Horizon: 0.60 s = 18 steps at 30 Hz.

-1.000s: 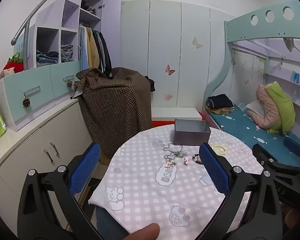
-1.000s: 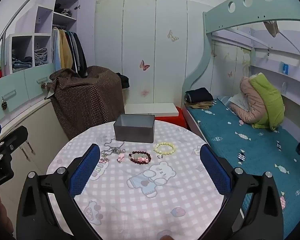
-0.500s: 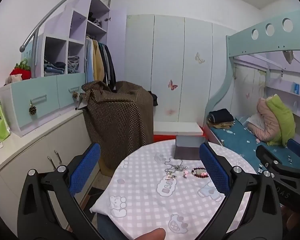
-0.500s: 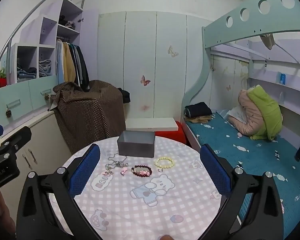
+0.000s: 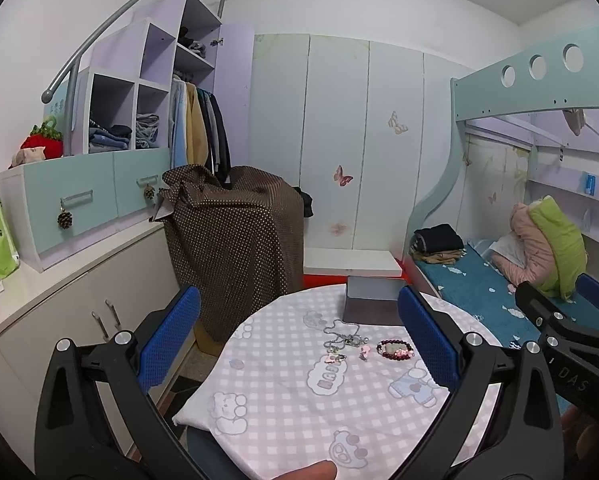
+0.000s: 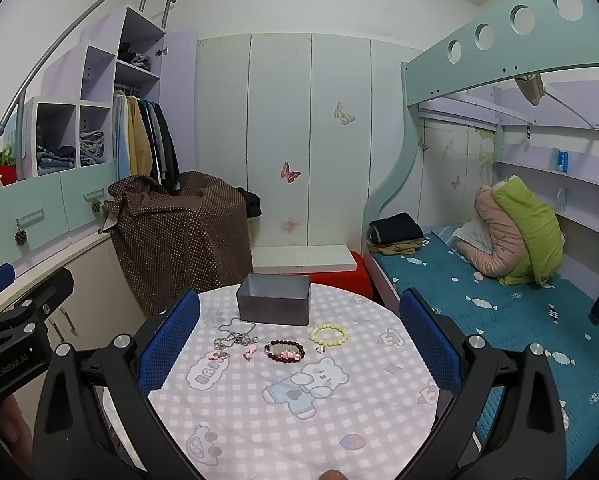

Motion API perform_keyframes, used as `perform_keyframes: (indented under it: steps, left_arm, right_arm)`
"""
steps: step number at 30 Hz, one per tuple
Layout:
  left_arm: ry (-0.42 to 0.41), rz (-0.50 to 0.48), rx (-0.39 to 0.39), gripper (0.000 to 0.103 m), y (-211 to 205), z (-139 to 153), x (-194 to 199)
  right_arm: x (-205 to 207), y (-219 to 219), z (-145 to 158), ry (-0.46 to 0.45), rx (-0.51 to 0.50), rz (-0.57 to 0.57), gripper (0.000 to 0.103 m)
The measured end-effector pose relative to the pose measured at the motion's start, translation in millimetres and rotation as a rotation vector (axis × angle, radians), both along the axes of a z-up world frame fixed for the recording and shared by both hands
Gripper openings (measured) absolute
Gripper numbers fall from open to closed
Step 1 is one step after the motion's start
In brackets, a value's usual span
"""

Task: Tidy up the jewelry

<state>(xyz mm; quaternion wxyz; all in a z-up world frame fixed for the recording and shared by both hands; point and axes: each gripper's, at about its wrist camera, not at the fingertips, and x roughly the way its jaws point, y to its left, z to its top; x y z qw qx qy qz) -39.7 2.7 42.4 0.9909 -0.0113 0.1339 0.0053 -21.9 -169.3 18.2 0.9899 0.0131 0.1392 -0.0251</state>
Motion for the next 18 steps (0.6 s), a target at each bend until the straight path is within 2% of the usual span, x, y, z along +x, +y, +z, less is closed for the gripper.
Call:
perform_keyframes:
  steps: [18]
  left_arm:
    - [-0.018,-0.013,0.003,0.098,-3.9,-2.0,-3.3]
  right_arm:
    - [-7.9,-2.9,5.8,-0.029,0.005,-0.012,0.096]
